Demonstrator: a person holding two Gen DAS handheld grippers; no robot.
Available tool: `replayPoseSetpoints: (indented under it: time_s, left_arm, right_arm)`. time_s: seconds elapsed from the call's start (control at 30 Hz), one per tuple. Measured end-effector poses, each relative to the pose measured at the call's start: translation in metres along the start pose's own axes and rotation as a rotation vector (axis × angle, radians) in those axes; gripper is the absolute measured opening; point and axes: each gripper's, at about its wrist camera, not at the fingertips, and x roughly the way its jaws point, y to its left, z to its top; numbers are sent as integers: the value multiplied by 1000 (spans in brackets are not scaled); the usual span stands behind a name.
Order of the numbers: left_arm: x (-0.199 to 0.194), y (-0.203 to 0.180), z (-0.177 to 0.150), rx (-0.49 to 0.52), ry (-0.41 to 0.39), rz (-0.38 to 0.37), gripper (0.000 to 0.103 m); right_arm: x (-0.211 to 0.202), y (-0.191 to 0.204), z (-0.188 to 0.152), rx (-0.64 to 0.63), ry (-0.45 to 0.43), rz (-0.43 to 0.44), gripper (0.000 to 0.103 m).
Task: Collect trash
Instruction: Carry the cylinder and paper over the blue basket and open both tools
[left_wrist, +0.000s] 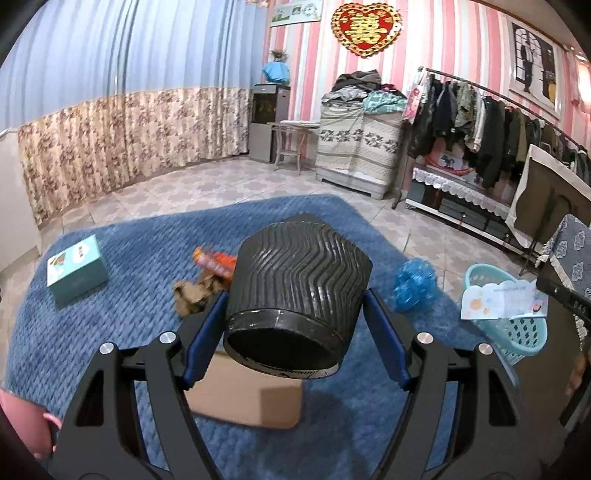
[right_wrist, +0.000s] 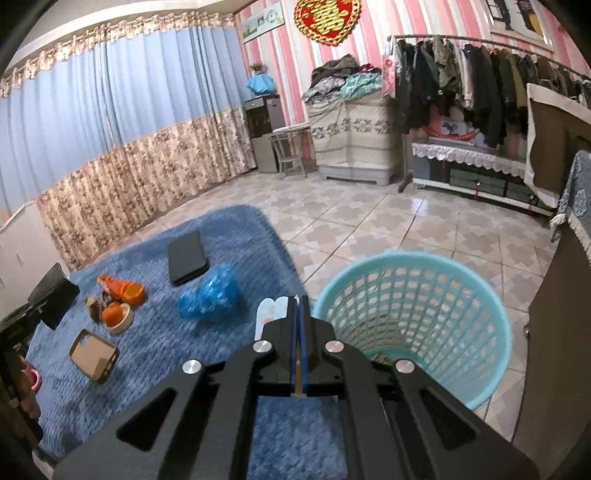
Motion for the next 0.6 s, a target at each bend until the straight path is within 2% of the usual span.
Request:
replayPoseSetpoints:
  time_s: [0.2, 0.33, 0.6]
  left_arm:
    - [7, -43, 17, 47, -36, -72, 72]
    - [17, -84, 23, 93, -47, -144, 72]
    - [44, -165, 17, 174, -22, -280, 72]
  right_arm:
    - [-18, -28, 18, -5, -45, -100, 1]
    - [-24, -48, 18, -25, -36, -183, 1]
    - [-24, -91, 8, 12, -12, -253, 1]
